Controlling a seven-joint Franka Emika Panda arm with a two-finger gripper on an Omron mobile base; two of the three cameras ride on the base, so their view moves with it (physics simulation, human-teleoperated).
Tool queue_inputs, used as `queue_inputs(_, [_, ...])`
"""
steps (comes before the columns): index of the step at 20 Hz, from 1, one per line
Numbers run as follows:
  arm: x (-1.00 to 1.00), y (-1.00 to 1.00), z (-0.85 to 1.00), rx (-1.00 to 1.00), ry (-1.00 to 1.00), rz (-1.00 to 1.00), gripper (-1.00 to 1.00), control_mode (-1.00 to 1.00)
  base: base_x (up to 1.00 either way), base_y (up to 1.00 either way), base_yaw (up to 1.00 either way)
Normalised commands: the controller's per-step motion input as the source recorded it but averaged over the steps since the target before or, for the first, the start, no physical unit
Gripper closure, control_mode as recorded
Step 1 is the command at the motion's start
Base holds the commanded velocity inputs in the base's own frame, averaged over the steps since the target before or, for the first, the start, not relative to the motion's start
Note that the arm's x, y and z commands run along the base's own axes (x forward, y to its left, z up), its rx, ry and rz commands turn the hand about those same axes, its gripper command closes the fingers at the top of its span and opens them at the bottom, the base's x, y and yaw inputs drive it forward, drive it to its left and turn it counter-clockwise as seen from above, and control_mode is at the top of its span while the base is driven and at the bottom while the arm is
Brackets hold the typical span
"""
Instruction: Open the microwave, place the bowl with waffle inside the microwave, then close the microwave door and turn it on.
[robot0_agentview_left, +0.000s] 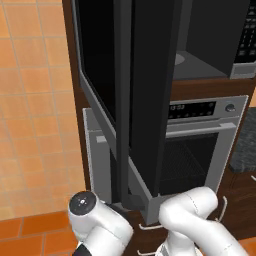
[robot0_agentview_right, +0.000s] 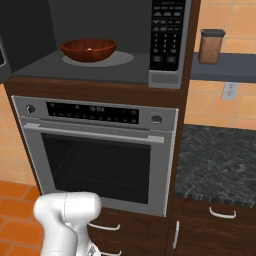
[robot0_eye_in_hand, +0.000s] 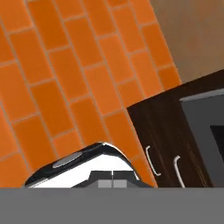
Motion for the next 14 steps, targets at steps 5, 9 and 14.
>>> queue_inputs(5, [-0.48, 1.0, 0.09, -0.57, -0.23, -0.07, 1.0, -1.0, 0.0, 0.0, 0.0])
queue_inputs(9, [-0.03, 1.0, 0.83, -0.43, -0.41, -0.2, 1.0, -1.0, 0.0, 0.0, 0.0])
queue_inputs(14, [0.05, 0.66, 0.94, -0.34, -0.48, -0.23, 1.0, -1.0, 0.0, 0.0, 0.0])
